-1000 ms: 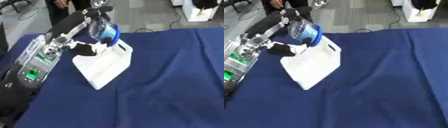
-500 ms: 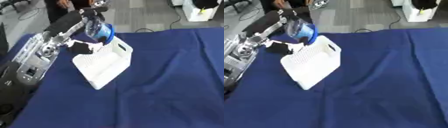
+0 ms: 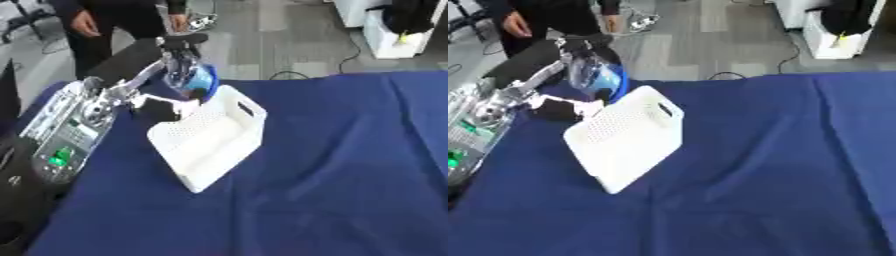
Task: Pick up objects on the table and place them in the box.
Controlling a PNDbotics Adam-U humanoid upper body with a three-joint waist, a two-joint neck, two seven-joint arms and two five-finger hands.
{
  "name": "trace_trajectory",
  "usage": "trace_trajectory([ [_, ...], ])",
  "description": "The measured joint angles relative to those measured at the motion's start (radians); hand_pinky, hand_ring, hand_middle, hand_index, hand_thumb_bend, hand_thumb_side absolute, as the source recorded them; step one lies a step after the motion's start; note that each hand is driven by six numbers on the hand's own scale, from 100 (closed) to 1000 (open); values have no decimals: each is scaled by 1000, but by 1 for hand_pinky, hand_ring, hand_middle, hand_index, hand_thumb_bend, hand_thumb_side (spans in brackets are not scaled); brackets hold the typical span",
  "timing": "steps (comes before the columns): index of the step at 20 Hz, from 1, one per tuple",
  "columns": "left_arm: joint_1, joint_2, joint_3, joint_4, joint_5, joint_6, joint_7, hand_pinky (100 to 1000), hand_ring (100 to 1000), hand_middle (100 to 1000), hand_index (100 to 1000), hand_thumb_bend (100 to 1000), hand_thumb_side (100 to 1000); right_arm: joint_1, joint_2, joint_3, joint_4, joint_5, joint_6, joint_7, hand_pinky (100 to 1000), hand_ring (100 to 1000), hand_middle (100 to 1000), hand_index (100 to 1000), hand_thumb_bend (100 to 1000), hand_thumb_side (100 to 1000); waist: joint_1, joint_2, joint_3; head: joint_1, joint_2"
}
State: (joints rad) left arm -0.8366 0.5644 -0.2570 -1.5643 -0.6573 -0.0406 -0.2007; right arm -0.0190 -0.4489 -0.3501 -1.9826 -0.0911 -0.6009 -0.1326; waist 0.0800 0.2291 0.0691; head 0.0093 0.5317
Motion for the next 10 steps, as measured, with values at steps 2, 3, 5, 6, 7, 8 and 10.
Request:
trace_trajectory([
  [2, 0, 0, 0, 1, -18, 10, -5, 100, 100, 100, 181, 100, 268, 0, 0, 0, 0, 0, 0, 0, 902, 828, 845, 885, 100, 963, -1, -2, 0, 0, -8],
  [3, 0, 0, 0, 1, -30, 13, -8, 100, 100, 100, 210, 100, 255, 0, 0, 0, 0, 0, -1, 1, 903, 828, 845, 885, 100, 963, -1, -3, 0, 0, -11],
  [5, 1, 0, 0, 1, -52, 13, -13, 100, 100, 218, 459, 100, 237, 0, 0, 0, 0, 0, -1, 3, 903, 828, 845, 886, 100, 964, -1, -3, 0, 0, -16],
  [6, 2, 0, 0, 1, -64, 7, -19, 100, 183, 297, 518, 100, 231, 0, 0, 0, 0, 0, -1, 4, 903, 828, 845, 886, 100, 964, -1, -3, 0, 0, -16],
  [7, 4, 0, -1, 1, -77, -5, -32, 100, 458, 525, 684, 100, 232, 1, 0, 0, 0, 0, -2, 5, 903, 828, 845, 886, 100, 965, -1, -3, 0, 0, -19],
  [8, 7, 1, -3, 1, -96, -21, -55, 100, 501, 574, 710, 100, 232, 1, 0, 0, 0, 0, -2, 5, 903, 828, 845, 886, 100, 965, -1, -3, 0, 0, -23],
  [10, 8, 3, -7, 7, -128, -53, -115, 811, 701, 732, 784, 120, 231, 1, 0, 0, 0, -1, -2, 5, 903, 828, 845, 886, 100, 965, -1, -3, 0, 0, -25],
])
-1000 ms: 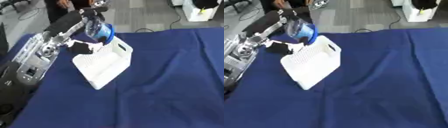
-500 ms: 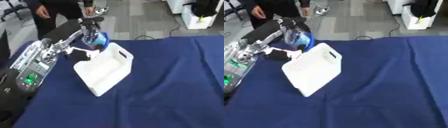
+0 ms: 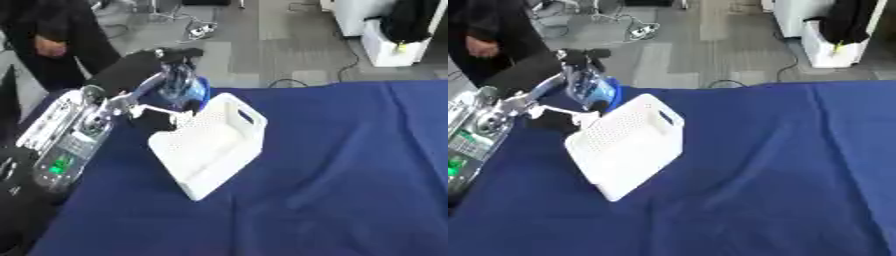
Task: Pick up objects on the table and place them in the box.
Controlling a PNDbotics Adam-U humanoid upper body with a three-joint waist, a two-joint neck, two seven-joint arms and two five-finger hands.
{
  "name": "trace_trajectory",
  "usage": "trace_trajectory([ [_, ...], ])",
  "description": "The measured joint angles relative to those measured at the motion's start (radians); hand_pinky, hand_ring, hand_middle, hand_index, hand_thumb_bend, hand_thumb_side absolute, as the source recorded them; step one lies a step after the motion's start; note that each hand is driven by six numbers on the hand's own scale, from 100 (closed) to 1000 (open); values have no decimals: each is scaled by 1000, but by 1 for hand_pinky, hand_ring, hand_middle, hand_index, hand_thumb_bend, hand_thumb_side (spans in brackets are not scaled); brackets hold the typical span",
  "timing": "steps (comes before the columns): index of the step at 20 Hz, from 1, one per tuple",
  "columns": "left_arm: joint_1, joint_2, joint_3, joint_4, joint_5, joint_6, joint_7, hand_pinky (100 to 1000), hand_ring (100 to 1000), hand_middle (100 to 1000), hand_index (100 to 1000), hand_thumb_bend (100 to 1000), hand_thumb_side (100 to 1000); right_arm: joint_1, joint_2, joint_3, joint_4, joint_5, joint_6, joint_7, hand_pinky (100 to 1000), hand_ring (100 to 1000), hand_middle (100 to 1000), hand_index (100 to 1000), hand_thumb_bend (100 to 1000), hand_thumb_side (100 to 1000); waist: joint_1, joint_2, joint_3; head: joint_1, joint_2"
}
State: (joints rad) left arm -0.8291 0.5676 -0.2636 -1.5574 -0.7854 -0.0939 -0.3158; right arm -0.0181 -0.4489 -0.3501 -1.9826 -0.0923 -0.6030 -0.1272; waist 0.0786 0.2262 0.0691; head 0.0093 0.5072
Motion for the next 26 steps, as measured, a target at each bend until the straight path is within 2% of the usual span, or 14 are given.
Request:
trace_trajectory([
  [1, 0, 0, 0, 4, -12, -14, -31, 1000, 799, 799, 829, 100, 394, 0, 0, 0, 0, 0, 0, 0, 904, 828, 845, 886, 100, 965, 0, 0, 0, 0, 0],
  [2, 0, 0, 0, 5, -24, -28, -60, 1000, 799, 799, 829, 100, 394, 3, 0, 0, 0, -1, 0, 0, 904, 828, 845, 886, 100, 965, 0, 0, 0, 0, 0],
  [3, 0, 0, 0, 5, -32, -39, -82, 1000, 866, 853, 860, 100, 474, 4, 0, 0, 0, -1, 0, 0, 904, 829, 845, 886, 100, 966, 0, 0, 0, 0, 0],
  [5, 0, 0, 0, 5, -41, -57, -113, 1000, 876, 873, 878, 100, 512, 7, 0, 0, 0, -2, 0, 1, 904, 829, 845, 886, 100, 965, 0, 0, 0, 1, 0],
  [14, 0, 0, 6, 3, -44, -81, -139, 1000, 885, 884, 883, 100, 517, 7, 0, 0, 0, -2, 0, 1, 904, 829, 846, 887, 100, 964, 0, 0, 0, 9, 0],
  [15, 0, 0, 6, 2, -44, -83, -137, 1000, 865, 868, 868, 101, 448, 7, 0, 0, 0, -2, 0, 1, 904, 829, 846, 887, 100, 965, 0, 0, 0, 9, 0],
  [17, 0, 0, 7, -8, -42, -89, -123, 1000, 848, 853, 859, 100, 421, 7, 0, 0, 0, -2, 0, 1, 905, 829, 846, 887, 100, 966, 0, 0, 0, 9, -11],
  [18, 0, 0, 7, -16, -40, -92, -111, 1000, 853, 856, 861, 100, 430, 7, 0, 0, 0, -2, 0, 1, 905, 829, 846, 887, 100, 961, 0, 0, 0, 9, -35],
  [19, 1, 0, 7, -24, -34, -94, -98, 802, 806, 814, 830, 100, 331, 8, 0, 0, 0, -2, 0, 1, 907, 830, 846, 887, 100, 971, -1, 0, 0, 9, -67],
  [20, 5, -1, 10, -35, -25, -94, -78, 845, 812, 819, 834, 100, 340, 8, 1, 0, 0, -2, 0, 1, 906, 830, 846, 887, 100, 970, -2, 0, 1, 9, -125],
  [21, 14, -1, 14, -47, -13, -93, -54, 417, 738, 751, 791, 100, 273, 9, 1, 0, 0, -2, 1, 2, 907, 830, 847, 887, 100, 973, -5, 0, 2, 11, -191],
  [22, 25, -3, 19, -61, 7, -89, -23, 325, 709, 727, 777, 100, 258, 13, 1, 0, 0, -2, 2, 3, 907, 830, 847, 887, 100, 973, -9, 0, 6, 16, -266],
  [24, 55, -10, 30, -91, 53, -74, 49, 201, 639, 663, 751, 100, 263, 17, 1, -1, 0, -3, 4, 4, 906, 830, 847, 887, 100, 970, -19, -5, 14, 27, -405],
  [26, 91, -34, 45, -127, 102, -56, 122, 177, 600, 617, 734, 100, 317, 22, 2, -3, 0, -4, 5, 4, 905, 829, 847, 887, 100, 965, -26, -20, 29, 33, -509],
])
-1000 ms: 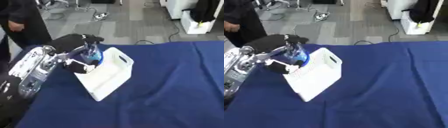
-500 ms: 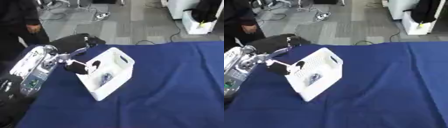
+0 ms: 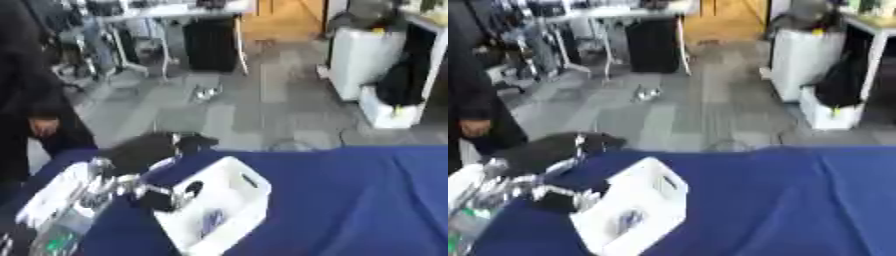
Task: Pick up objects on the table and place them in the box.
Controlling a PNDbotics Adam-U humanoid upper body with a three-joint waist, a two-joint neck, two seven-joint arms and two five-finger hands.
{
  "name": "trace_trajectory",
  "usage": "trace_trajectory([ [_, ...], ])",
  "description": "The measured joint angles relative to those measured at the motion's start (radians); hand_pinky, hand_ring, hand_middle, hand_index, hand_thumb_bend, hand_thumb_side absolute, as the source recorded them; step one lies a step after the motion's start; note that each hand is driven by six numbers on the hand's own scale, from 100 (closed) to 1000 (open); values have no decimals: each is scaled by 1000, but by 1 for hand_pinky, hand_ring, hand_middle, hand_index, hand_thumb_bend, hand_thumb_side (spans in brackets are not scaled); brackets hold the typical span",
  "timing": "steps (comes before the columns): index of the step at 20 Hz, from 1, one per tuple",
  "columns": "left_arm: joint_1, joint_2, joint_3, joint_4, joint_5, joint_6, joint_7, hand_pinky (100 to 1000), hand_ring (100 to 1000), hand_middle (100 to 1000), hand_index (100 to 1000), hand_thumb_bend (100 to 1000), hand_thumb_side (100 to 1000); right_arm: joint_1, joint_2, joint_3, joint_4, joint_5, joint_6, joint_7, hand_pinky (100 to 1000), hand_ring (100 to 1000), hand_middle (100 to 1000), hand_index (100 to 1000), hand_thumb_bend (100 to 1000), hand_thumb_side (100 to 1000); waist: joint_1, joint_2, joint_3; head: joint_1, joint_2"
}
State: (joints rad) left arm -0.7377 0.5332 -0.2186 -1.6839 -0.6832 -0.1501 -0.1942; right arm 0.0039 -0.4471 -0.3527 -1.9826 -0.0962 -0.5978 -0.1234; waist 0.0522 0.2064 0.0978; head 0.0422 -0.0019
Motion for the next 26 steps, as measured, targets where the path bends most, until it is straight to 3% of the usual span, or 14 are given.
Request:
trace_trajectory([
  [3, 77, -67, 30, -72, 68, 24, 100, 170, 543, 554, 699, 100, 387, 3, 7, -3, 0, -5, 1, -2, 901, 827, 843, 885, 100, 954, -10, -6, 21, 3, -104],
  [4, 106, -94, 40, -102, 91, 28, 132, 166, 527, 537, 688, 100, 395, 2, 11, -3, 0, -9, 0, -3, 899, 825, 843, 884, 100, 913, -17, -7, 27, 2, -130],
  [6, 163, -146, 57, -165, 135, 24, 195, 150, 480, 495, 649, 100, 421, -12, 21, -3, 0, -18, -3, -6, 895, 823, 842, 883, 100, 940, -31, -6, 34, 1, -178],
  [10, 241, -223, 74, -265, 233, -31, 303, 174, 415, 446, 590, 100, 440, -61, 47, -2, 0, -36, -17, -11, 880, 813, 835, 876, 100, 905, -61, 13, 40, -7, -259],
  [16, 267, -279, 77, -295, 394, -189, 426, 281, 402, 429, 566, 100, 492, -101, 82, 11, 0, -52, -106, -34, 845, 796, 825, 864, 100, 823, -120, 37, 42, -34, -334],
  [19, 263, -280, 76, -295, 467, -243, 459, 322, 410, 438, 569, 105, 480, -115, 88, 20, 0, -63, -170, -57, 837, 791, 821, 858, 100, 803, -125, 48, 41, -77, -369],
  [21, 241, -279, 75, -295, 507, -275, 471, 354, 418, 452, 577, 163, 441, -124, 94, 22, 0, -69, -206, -71, 828, 786, 816, 854, 109, 782, -132, 55, 39, -97, -391],
  [25, 206, -274, 72, -296, 563, -316, 472, 346, 427, 465, 599, 129, 486, -148, 113, 21, 0, -72, -246, -91, 820, 783, 812, 851, 118, 786, -143, 83, 39, -119, -434],
  [26, 203, -271, 71, -296, 575, -319, 468, 339, 432, 471, 611, 100, 531, -150, 116, 19, 0, -72, -254, -94, 815, 780, 809, 848, 116, 785, -144, 90, 39, -125, -442],
])
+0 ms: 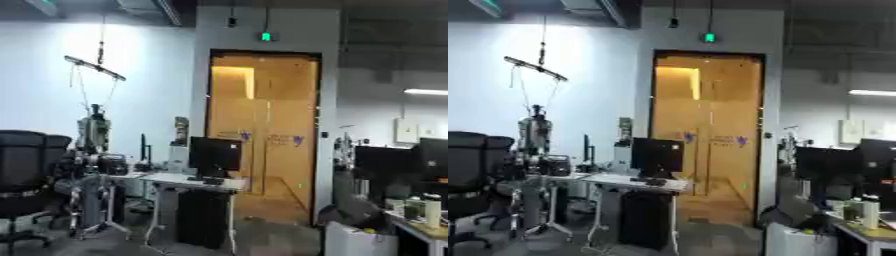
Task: Pick up objects on the table and place them in the box.
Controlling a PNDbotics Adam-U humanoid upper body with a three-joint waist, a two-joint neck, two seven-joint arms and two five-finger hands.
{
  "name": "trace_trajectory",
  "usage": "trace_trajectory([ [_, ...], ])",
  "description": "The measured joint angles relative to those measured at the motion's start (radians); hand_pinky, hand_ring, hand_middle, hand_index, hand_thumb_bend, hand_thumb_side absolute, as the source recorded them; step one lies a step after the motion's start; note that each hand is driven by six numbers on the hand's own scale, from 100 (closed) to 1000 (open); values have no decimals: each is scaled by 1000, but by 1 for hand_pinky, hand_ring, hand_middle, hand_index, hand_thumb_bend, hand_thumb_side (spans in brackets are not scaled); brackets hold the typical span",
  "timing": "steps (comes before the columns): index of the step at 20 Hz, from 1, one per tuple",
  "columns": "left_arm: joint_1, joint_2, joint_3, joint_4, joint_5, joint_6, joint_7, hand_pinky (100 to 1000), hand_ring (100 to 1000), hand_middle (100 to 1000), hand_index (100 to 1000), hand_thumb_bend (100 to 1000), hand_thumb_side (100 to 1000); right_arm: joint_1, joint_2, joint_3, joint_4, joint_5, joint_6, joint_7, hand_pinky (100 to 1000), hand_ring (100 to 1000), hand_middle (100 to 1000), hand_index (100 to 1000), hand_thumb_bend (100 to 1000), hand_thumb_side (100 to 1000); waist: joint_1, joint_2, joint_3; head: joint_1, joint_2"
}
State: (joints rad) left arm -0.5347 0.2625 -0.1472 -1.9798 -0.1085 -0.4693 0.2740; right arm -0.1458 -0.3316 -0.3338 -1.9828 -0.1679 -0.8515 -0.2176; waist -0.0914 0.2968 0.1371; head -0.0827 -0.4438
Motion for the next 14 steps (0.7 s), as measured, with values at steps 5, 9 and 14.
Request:
trace_trajectory([
  [5, -3, 2, -5, -1, 41, 5, -31, 359, 477, 526, 665, 100, 578, 0, 7, -10, 0, 7, -25, -6, 812, 778, 807, 846, 110, 788, -2, 15, 7, -51, -18],
  [9, -3, 2, -6, -1, 59, 11, -56, 418, 530, 611, 726, 100, 606, 4, 6, -9, 0, 7, -32, -4, 807, 776, 806, 845, 119, 799, -2, 14, 12, -78, -25],
  [14, 7, 2, -6, -2, 62, 11, -91, 570, 725, 775, 861, 100, 656, 18, -9, -10, 0, -6, -36, -1, 795, 771, 804, 844, 139, 766, 12, -26, 4, -95, 2],
])
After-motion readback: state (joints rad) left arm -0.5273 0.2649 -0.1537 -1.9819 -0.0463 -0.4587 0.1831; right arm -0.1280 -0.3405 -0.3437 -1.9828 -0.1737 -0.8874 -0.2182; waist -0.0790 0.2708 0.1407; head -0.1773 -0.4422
